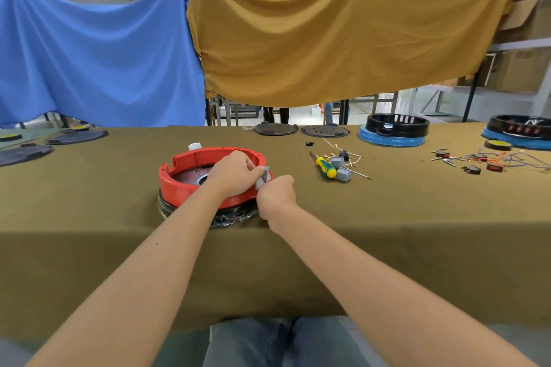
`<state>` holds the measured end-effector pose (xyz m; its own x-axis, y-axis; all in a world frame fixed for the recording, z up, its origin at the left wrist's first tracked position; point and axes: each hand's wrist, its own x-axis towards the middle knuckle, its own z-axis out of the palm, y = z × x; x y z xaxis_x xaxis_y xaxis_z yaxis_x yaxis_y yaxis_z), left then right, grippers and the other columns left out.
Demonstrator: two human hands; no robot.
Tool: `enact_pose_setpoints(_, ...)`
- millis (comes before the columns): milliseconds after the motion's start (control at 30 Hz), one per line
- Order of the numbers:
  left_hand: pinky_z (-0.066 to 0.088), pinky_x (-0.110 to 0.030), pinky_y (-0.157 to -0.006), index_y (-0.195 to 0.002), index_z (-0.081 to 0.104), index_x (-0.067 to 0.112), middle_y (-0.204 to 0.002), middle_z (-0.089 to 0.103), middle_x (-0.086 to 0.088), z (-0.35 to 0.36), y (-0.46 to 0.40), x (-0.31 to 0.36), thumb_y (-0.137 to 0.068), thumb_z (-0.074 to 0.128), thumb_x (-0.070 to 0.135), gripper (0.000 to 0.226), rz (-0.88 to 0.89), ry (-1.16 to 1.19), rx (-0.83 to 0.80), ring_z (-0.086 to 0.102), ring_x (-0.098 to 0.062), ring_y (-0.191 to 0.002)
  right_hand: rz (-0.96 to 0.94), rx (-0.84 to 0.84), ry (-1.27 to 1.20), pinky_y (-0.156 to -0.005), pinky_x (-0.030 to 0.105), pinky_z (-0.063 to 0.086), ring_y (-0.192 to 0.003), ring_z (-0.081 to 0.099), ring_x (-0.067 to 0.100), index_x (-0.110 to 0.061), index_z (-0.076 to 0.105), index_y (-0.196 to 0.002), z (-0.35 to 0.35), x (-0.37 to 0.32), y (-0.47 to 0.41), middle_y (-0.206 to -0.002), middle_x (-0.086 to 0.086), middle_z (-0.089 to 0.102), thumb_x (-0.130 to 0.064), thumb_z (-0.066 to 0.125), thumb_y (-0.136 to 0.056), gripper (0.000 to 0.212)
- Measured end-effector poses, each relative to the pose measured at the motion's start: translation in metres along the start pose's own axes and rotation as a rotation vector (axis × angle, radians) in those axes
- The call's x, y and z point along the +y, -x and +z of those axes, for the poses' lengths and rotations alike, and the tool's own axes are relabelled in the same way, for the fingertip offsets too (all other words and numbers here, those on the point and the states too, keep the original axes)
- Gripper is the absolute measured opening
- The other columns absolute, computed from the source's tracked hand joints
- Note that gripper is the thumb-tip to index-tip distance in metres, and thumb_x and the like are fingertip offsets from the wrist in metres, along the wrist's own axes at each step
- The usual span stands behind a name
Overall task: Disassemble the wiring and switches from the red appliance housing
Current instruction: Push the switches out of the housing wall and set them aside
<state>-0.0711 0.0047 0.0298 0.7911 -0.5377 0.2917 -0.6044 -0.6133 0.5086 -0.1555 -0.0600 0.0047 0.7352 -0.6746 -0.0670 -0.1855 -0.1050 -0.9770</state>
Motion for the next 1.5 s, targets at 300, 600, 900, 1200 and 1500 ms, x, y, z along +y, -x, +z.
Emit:
enact_pose_setpoints(300,0.031,-0.026,-0.049,-0.075,0.074,0.009,-0.059,0.053,-0.003,-0.002,-0.001,0.002,-0.097,0.056,0.041,0.043,-0.009,-0.013,-0.011,0.04,-0.014,-0.05,-0.201,0.175,0.07,-0.054,0.03,0.036,-0.086,0.056,0.024,-0.019,0.033,-0.109,0.028,0.02,0.013,-0.105,0.007,0.059,-0.02,0.033,-0.104,0.005)
enact_pose_setpoints(600,0.036,-0.028,-0.054,-0.076,0.077,0.012,-0.065,0.06,-0.005,0.0,-0.002,0.0,-0.097,0.056,0.041,0.041,-0.008,-0.008,-0.005,0.046,-0.016,-0.056,-0.208,0.072,0.093,-0.068,0.04,0.044,-0.089,0.057,0.028,-0.015,0.036,-0.101,0.0,0.019,0.01,-0.081,-0.002,0.048,-0.018,0.033,-0.102,0.004)
enact_pose_setpoints(900,0.036,-0.03,-0.055,-0.073,0.075,0.016,-0.068,0.061,-0.01,0.0,-0.003,0.0,-0.097,0.056,0.042,0.04,-0.013,-0.005,-0.009,0.045,-0.017,-0.057,-0.175,0.072,0.128,-0.062,0.034,0.045,-0.081,0.057,0.022,-0.011,0.04,-0.103,-0.001,0.014,0.002,-0.083,-0.001,0.049,-0.02,0.041,-0.103,0.009)
enact_pose_setpoints(1200,0.035,-0.032,-0.058,-0.086,0.075,0.004,-0.071,0.056,-0.01,-0.002,-0.001,0.001,-0.098,0.055,0.039,0.042,-0.023,0.024,-0.029,0.044,-0.02,-0.064,-0.129,0.219,-0.092,-0.048,0.024,0.03,-0.068,0.046,0.005,-0.017,0.034,-0.097,0.031,0.02,0.009,-0.08,-0.006,0.049,-0.018,0.031,-0.104,0.007)
enact_pose_setpoints(1500,0.029,-0.028,-0.051,-0.063,0.066,0.012,-0.049,0.039,0.002,-0.003,0.003,0.002,-0.098,0.056,0.039,0.045,-0.021,0.019,-0.031,0.033,-0.015,-0.046,-0.212,0.088,0.085,-0.074,0.043,0.05,-0.094,0.059,0.029,-0.014,0.037,-0.103,0.003,0.022,0.005,-0.092,0.003,0.053,-0.018,0.033,-0.104,0.006)
